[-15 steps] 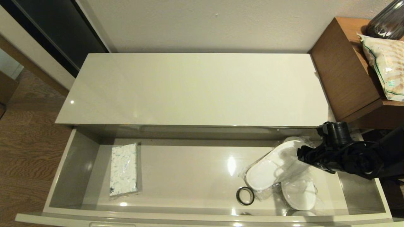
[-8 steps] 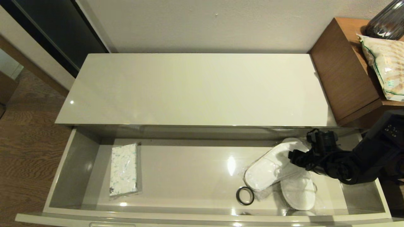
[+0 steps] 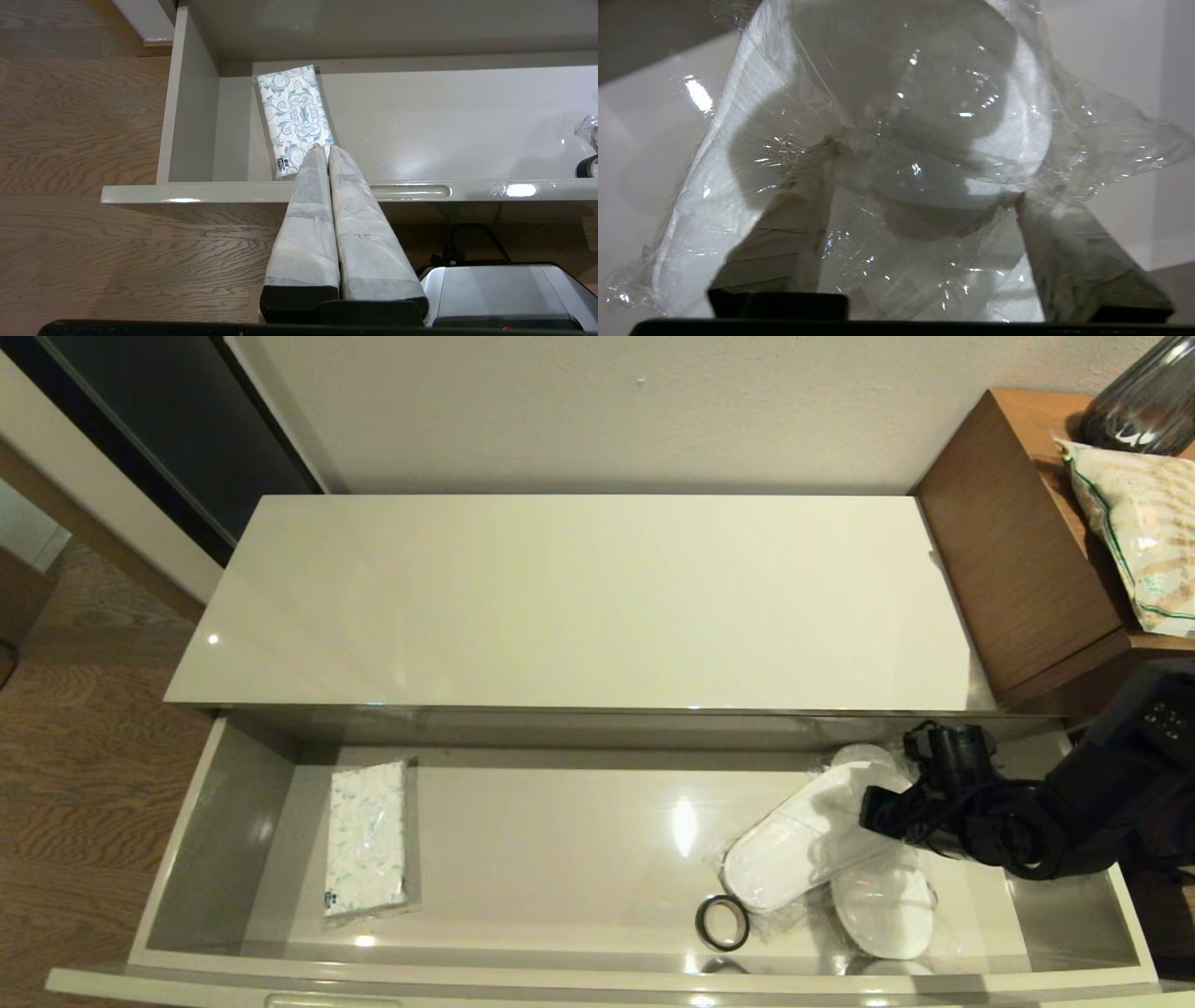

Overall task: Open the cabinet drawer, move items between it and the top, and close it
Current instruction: Take out the disposable slippers from the drawer

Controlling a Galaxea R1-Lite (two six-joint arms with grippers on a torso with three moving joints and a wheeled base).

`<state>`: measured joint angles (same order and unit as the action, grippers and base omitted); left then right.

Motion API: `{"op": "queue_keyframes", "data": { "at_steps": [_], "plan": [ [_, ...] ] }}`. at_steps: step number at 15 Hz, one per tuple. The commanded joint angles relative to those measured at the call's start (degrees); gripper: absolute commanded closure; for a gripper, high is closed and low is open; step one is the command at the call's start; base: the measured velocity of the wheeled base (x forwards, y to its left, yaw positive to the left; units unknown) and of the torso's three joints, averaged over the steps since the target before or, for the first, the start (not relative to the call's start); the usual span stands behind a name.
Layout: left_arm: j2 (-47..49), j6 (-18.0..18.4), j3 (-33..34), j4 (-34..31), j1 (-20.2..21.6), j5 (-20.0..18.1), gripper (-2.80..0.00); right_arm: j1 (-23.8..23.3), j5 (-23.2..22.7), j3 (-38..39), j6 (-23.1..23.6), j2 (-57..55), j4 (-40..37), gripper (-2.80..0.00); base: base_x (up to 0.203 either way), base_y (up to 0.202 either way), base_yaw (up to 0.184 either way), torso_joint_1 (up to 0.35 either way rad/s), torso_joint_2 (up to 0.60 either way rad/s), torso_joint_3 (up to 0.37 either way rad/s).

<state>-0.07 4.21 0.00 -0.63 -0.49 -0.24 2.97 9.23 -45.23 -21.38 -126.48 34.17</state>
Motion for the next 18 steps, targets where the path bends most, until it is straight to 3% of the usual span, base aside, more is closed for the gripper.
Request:
{"op": "queue_keyframes", "data": {
  "at_steps": [1, 15, 18],
  "plan": [
    [0.1, 0.0, 0.0, 0.0, 0.0, 0.0, 0.0, 0.0, -0.1, -0.3, -0.2, 4.1, -1.4, 0.0, 0.0, 0.0, 0.0, 0.0, 0.0, 0.0],
    [0.1, 0.0, 0.0, 0.0, 0.0, 0.0, 0.0, 0.0, -3.1, -7.1, -3.7, 22.4, -25.5, 0.0, 0.0, 0.0, 0.0, 0.0, 0.0, 0.0],
    [0.1, 0.0, 0.0, 0.0, 0.0, 0.0, 0.0, 0.0, -3.5, -7.2, -3.8, 24.7, -27.6, 0.0, 0.0, 0.0, 0.0, 0.0, 0.0, 0.0]
  ]
}}
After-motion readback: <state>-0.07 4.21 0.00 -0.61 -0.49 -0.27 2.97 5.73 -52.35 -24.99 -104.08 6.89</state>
